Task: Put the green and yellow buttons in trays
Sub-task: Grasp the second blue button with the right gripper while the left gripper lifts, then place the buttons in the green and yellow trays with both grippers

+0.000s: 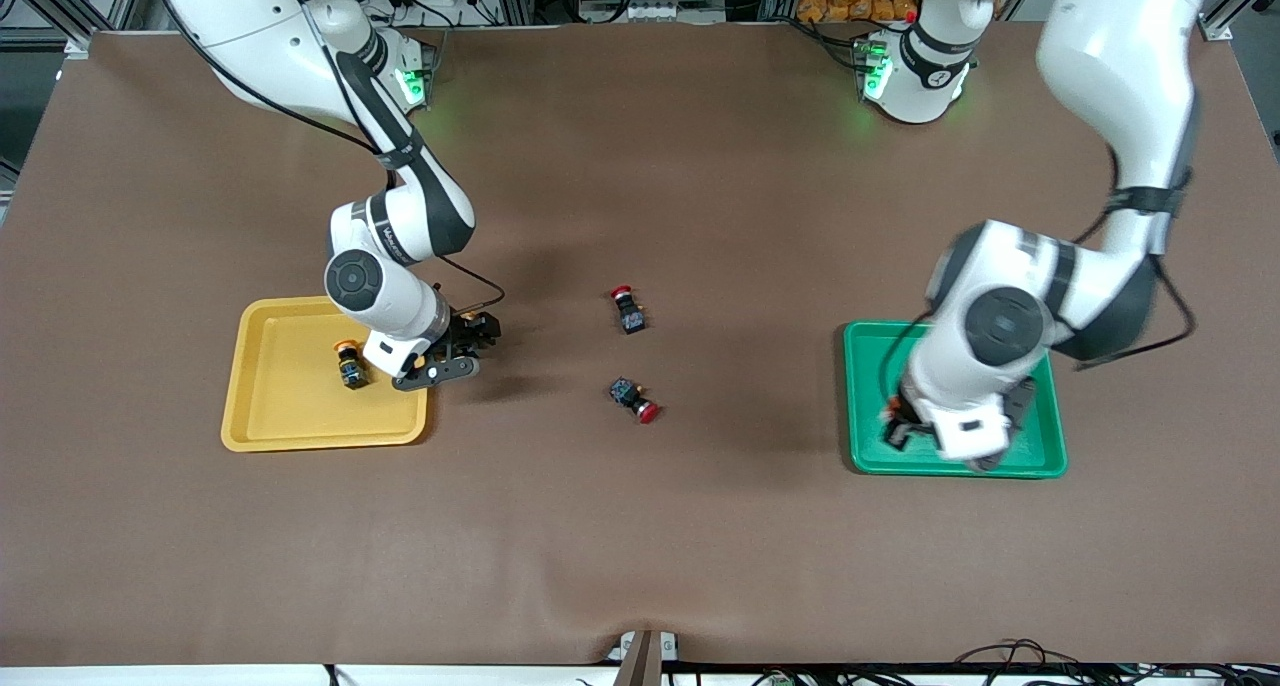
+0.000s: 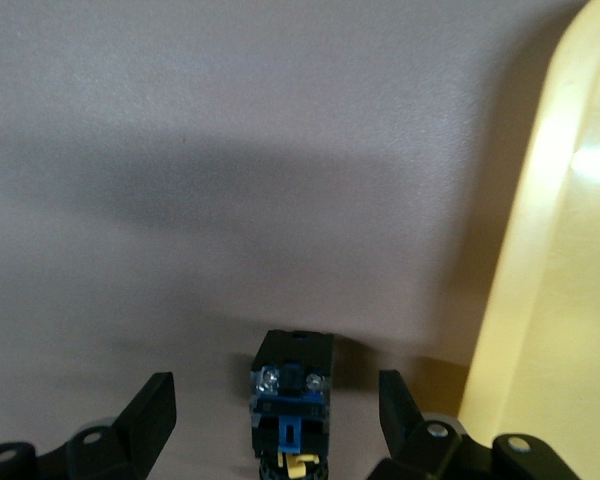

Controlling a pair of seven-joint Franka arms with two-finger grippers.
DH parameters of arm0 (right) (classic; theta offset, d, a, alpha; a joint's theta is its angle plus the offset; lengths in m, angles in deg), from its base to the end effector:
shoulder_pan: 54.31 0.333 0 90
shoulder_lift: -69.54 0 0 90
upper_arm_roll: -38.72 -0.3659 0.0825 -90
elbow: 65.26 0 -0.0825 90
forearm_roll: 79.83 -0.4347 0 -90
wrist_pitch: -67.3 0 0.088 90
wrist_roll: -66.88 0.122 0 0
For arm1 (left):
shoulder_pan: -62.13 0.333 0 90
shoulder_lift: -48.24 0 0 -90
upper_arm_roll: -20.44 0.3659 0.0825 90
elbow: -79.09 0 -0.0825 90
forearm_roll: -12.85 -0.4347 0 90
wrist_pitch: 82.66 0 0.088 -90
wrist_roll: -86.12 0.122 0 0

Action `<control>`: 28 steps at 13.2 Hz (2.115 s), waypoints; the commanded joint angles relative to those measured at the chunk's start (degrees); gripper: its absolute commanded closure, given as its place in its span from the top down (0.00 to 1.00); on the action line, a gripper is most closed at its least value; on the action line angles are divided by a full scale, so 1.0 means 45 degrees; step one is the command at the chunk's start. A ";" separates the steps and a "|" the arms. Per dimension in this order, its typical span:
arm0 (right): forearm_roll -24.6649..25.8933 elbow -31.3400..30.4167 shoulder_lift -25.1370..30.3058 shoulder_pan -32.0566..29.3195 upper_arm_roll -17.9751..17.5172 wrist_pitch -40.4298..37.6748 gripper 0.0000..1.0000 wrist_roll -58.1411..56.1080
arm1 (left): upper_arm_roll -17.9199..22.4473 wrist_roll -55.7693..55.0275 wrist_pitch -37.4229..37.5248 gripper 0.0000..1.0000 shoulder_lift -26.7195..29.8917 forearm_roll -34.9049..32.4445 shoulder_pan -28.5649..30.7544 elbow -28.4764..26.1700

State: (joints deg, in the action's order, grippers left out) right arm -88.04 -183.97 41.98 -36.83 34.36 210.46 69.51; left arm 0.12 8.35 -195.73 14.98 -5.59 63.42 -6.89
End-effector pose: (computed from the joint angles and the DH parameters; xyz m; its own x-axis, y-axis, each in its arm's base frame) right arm 0.5883 0.2362 0.1778 0.9750 0.2121 -0.0668 0.2040 -0.9726 -0.1113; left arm 0.7436 -0.1839 0.3434 0.5946 0.8003 0.0774 0.8036 -0.5884 -0.0894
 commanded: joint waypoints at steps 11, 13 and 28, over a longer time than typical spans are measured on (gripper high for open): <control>-0.0284 -0.0476 0.0244 0.0530 0.0167 0.0434 0.00 0.0177 | -0.0113 0.4797 0.0928 1.00 -0.0383 0.0485 0.1060 -0.0249; -0.0284 -0.0495 0.0730 0.0472 0.0186 -0.0518 0.00 0.0237 | -0.0035 0.5909 0.0967 1.00 -0.0033 0.0485 0.1079 -0.0229; 0.1259 0.0579 0.1164 -0.2361 0.0186 -0.2830 0.00 -0.2479 | -0.0055 1.3043 0.7253 1.00 0.2935 0.1029 0.1293 0.1939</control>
State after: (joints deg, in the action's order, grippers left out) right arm -83.11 -182.61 49.03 -47.10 35.86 196.56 58.51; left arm -0.22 64.94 -165.47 24.15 -3.01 68.37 2.67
